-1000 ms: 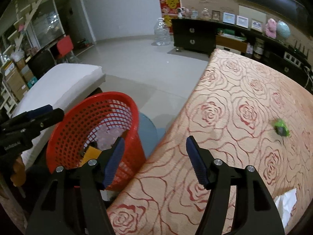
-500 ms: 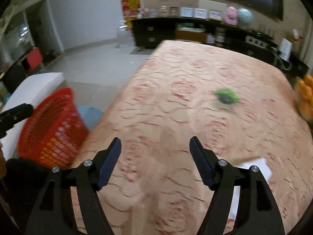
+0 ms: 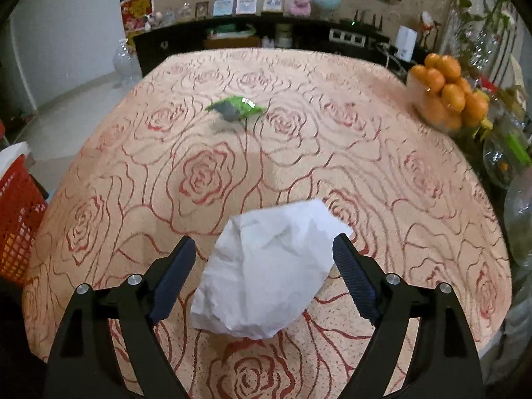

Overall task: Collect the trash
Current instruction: 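Grasp the crumpled white tissue with the right tool, then hold the tissue in the right tool while the left tool grasps the green snack packet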

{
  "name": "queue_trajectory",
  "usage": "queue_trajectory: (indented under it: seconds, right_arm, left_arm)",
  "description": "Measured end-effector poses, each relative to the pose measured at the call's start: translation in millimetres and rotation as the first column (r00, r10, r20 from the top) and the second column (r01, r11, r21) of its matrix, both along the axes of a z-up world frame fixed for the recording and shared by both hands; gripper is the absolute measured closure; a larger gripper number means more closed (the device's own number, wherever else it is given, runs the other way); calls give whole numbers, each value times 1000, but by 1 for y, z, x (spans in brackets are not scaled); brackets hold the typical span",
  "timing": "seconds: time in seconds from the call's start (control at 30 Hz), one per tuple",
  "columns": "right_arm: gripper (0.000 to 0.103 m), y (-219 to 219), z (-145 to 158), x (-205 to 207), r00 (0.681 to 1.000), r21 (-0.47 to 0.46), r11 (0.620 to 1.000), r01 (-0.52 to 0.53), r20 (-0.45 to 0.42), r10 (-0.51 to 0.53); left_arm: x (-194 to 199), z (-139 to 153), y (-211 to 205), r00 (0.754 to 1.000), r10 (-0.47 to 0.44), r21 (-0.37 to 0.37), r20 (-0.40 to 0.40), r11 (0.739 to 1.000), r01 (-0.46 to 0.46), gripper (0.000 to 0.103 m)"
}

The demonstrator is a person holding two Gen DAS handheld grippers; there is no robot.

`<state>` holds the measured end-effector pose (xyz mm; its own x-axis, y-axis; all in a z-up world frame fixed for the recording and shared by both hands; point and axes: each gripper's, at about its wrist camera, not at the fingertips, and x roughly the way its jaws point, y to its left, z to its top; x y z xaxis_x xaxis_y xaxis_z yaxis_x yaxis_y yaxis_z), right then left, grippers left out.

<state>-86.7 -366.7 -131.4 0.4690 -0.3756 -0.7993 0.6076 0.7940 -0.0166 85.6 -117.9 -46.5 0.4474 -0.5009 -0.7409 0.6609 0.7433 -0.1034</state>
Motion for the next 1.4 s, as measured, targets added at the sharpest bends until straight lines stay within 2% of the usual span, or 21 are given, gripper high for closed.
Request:
queue_trajectory:
  seconds: [0.23, 0.43, 0.6, 0.7, 0.9, 1.0, 1.17, 1.4]
  right_arm:
    - [22, 2, -12, 6, 999, 6, 1000, -10, -32, 10]
    - [40, -3, -19, 8, 999, 31, 999, -11, -44, 12]
    - [57, -2, -17, 10, 998, 5, 999, -32, -50, 32]
    - [63, -4, -16, 10, 998, 15, 999, -36, -44, 37]
    - [65, -9, -9, 10, 999, 31, 999, -42, -22, 42]
    - [65, -10, -5, 13, 998, 28, 998, -52, -17, 52]
    - [65, -20, 2, 16, 999, 26, 999, -48, -7, 48]
    - [65, -30, 0, 14, 1000, 62, 998, -24, 8, 24]
  left_arm:
    - [-2, -7, -4, 1000, -12, 10, -8, 1000, 12, 29]
    - [-1, -13, -8, 1000, -17, 17, -22, 1000, 18, 29]
    - [-4, -16, -18, 999, -36, 20, -24, 999, 36, 29]
    - [-5, -17, -26, 999, -48, 21, -25, 999, 48, 29]
    - [-5, -17, -43, 999, -49, 33, -6, 998, 49, 29]
    - [-4, -14, -51, 998, -62, 19, -23, 998, 63, 29]
    - [-9, -6, -70, 996, -90, 13, 3, 996, 90, 29]
    - [-5, -8, -118, 991, -135, 12, -16, 991, 136, 29]
